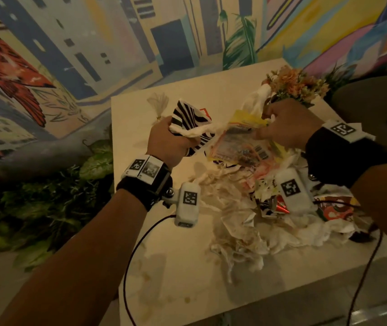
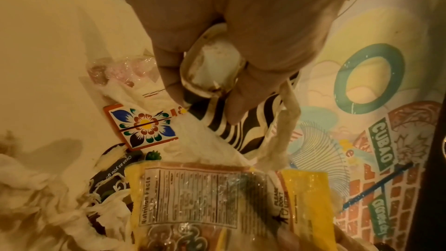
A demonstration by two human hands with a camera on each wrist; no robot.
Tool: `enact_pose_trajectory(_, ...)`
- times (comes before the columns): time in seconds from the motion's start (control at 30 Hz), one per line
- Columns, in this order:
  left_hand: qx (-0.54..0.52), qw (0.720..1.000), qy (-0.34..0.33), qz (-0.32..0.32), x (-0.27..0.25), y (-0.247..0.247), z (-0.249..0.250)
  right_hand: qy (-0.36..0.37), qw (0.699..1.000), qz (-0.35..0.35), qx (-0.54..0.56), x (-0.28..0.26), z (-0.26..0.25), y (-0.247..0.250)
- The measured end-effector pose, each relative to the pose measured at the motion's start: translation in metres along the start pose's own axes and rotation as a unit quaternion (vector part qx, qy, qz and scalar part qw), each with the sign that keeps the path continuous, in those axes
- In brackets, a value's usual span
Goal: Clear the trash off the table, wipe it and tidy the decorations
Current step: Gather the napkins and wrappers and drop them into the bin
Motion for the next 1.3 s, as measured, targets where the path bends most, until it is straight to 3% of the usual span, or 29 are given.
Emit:
enact_pose_trajectory(0.2,-0.055,0.998,0.011,-0.007,-0.009,0.006,0.007,0.013,0.999,0.029,0.013,-0.001,-0.016,0.014)
enact_pose_trajectory(0.43,-0.046,0.999,0.003,0.011,-0.010,0.021,0.013,0.040,0.999,-0.007,-0.005,0.005,-0.032,-0.005)
enact_pose_trajectory(0.67,-0.119,0.993,0.000,0.018,-0.012,0.050,0.026,0.113,0.990,0.085,0.000,0.006,-0.066,0.030)
enact_pose_trajectory(0.8,-0.166,0.986,0.017,0.018,-0.014,0.069,0.027,0.153,0.984,0.096,0.002,0.007,-0.086,0.045)
enact_pose_trajectory(0.97,-0.152,0.987,0.022,0.046,-0.024,0.094,0.023,0.166,0.978,0.128,-0.023,0.003,-0.100,0.056)
enact_pose_trajectory(1.2,-0.129,0.989,0.013,0.067,-0.038,0.153,0.005,0.190,0.976,0.102,0.021,0.010,-0.125,0.033)
enact_pose_trajectory(1.3,-0.133,0.985,0.021,0.104,-0.048,0.187,-0.016,0.199,0.976,0.085,0.017,0.014,-0.143,0.011)
Point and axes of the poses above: each hand's wrist, its own x-axis towards the middle knuckle, its own y-axis out of the back of the hand, z = x × y, the point moved 6 cm from there along x, towards the middle knuckle, and after that the axes turned 9 degrees about y, right-handed, at the moved point
